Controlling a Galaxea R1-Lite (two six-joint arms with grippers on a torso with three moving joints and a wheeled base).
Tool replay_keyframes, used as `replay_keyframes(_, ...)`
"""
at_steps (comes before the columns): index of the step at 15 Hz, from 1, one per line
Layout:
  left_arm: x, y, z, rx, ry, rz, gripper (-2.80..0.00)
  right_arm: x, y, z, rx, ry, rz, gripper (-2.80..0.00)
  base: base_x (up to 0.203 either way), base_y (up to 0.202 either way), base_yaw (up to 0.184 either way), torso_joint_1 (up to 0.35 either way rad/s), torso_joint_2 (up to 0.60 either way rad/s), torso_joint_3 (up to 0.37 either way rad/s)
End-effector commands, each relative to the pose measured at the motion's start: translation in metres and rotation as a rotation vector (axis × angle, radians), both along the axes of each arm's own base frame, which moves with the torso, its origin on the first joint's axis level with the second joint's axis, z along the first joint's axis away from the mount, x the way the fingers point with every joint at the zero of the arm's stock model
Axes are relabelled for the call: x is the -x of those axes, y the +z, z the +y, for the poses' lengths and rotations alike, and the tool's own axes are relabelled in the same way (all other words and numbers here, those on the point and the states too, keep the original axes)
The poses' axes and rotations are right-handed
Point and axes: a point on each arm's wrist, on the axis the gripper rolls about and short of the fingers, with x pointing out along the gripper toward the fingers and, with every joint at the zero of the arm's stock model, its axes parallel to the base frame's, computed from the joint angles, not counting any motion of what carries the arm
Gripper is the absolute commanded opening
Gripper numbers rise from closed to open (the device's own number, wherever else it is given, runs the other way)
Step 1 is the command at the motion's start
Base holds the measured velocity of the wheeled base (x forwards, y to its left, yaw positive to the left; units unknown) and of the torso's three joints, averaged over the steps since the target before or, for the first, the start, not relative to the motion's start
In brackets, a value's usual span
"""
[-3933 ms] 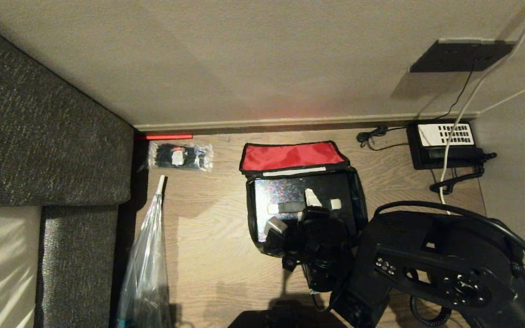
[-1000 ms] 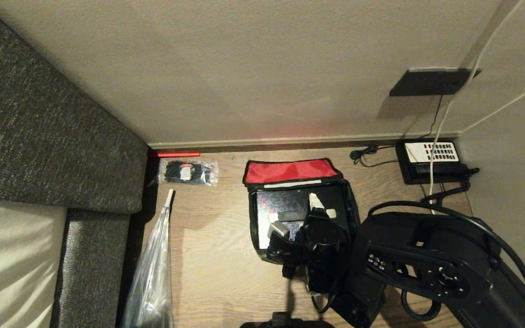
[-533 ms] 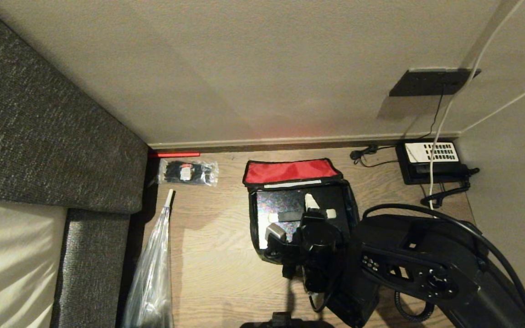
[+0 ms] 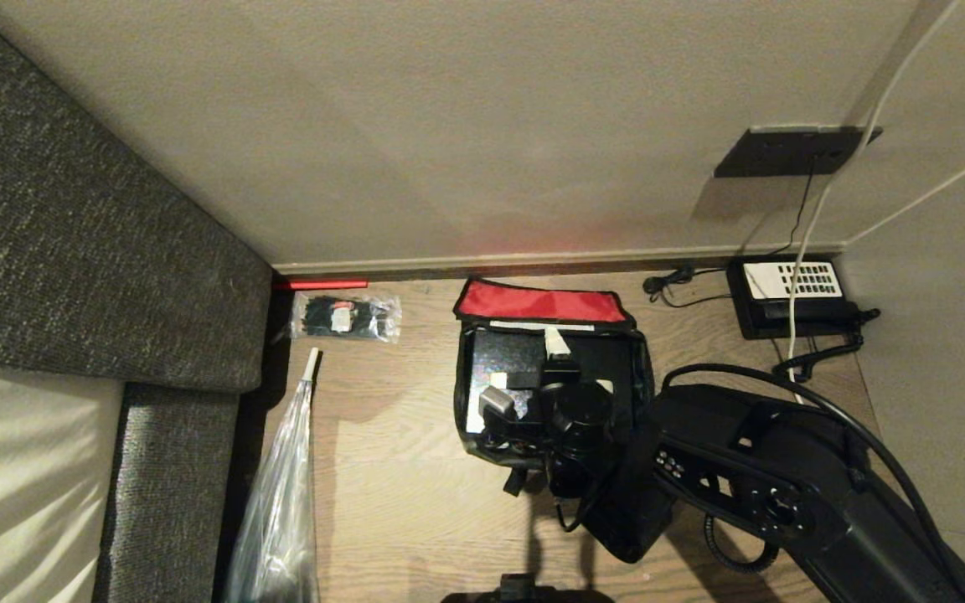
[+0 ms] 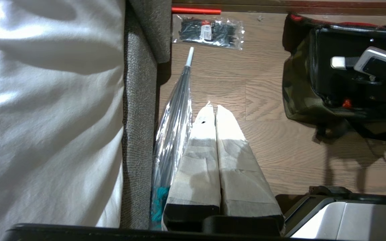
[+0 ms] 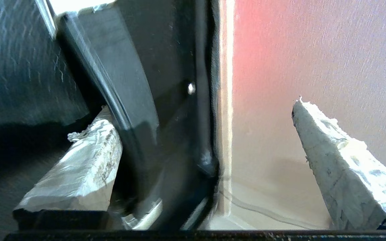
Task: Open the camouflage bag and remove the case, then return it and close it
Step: Lift the black box
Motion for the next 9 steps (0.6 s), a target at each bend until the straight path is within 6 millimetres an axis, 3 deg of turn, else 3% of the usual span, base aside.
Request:
replay_keyframes(1, 0.0, -0.001, 0.0, 0.0, 0.001, 0.004, -2.8, -0.007, 0.006, -0.015, 0.077, -0.025, 0.003, 0.0, 0.0, 0.0, 0.0, 0.0, 0.0, 0.0)
replay_keyframes(4, 0.0, -0.001, 0.0, 0.0, 0.001, 0.004, -2.8, -0.007, 0.012, -0.019, 0.111, -0.03, -0.001, 0.0, 0.0, 0.0, 0.0, 0.0, 0.0, 0.0)
replay_keyframes(9, 0.0, -0.001, 0.0, 0.0, 0.001, 0.004, -2.8, -0.025, 0.018, -0.008, 0.033, -0.064, -0.079, 0.0, 0.0, 0.0, 0.0, 0.0, 0.0, 0.0)
